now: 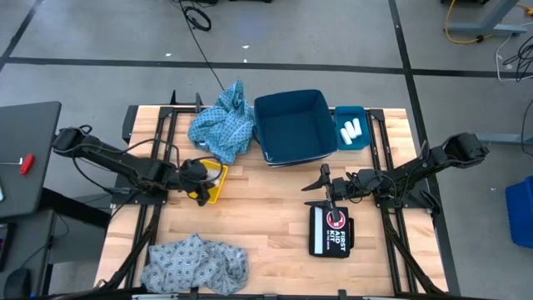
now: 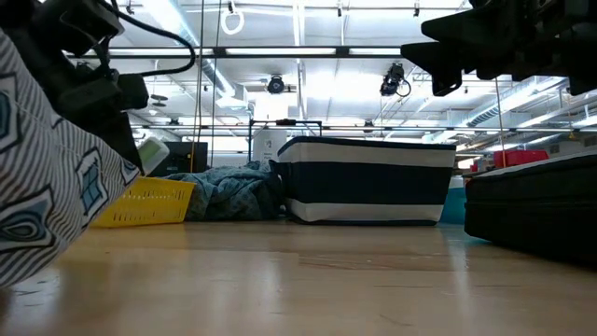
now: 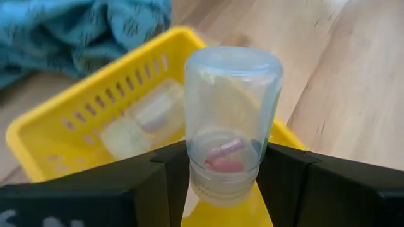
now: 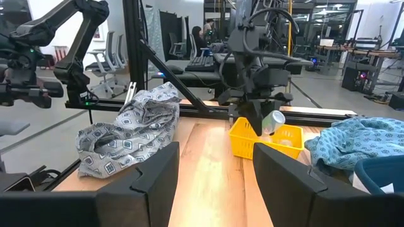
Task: Pick & place medical supplies in basket/bin
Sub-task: Put the transparent pill bottle into the yellow bin, then put the gray patient gown into the blue laundry organizer
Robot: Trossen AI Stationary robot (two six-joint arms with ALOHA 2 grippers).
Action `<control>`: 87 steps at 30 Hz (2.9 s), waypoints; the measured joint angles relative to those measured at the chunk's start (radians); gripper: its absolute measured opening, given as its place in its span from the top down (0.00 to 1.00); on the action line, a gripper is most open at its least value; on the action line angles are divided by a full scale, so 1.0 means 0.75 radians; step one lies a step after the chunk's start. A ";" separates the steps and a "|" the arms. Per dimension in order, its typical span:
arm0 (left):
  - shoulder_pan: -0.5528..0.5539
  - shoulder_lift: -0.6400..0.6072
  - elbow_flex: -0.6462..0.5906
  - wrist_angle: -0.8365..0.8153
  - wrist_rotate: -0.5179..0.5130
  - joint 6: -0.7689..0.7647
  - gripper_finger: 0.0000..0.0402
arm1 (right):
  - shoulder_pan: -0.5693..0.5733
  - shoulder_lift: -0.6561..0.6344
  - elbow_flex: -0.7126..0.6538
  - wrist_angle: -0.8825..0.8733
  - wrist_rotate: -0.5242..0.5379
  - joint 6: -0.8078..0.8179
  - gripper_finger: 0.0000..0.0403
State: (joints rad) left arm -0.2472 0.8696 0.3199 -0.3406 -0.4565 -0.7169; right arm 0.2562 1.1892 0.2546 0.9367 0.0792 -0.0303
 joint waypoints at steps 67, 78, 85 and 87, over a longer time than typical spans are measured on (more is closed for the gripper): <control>-0.242 0.150 0.325 0.328 0.551 0.454 0.37 | 0.024 0.001 0.036 -0.133 0.038 0.022 0.48; -0.662 0.321 0.428 0.280 0.508 -0.132 0.28 | 0.126 0.005 0.207 -0.488 0.199 -0.051 0.46; -0.826 0.524 0.667 -0.222 0.505 -0.458 0.28 | 0.126 0.005 0.207 -0.526 0.205 -0.041 0.45; -0.845 0.593 0.731 -0.322 0.505 -0.478 0.28 | 0.126 0.005 0.207 -0.529 0.205 -0.038 0.45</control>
State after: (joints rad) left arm -0.8809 1.3146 0.8680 -0.5818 -0.0778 -1.0757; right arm 0.3504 1.1927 0.4095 0.5401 0.2331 -0.0589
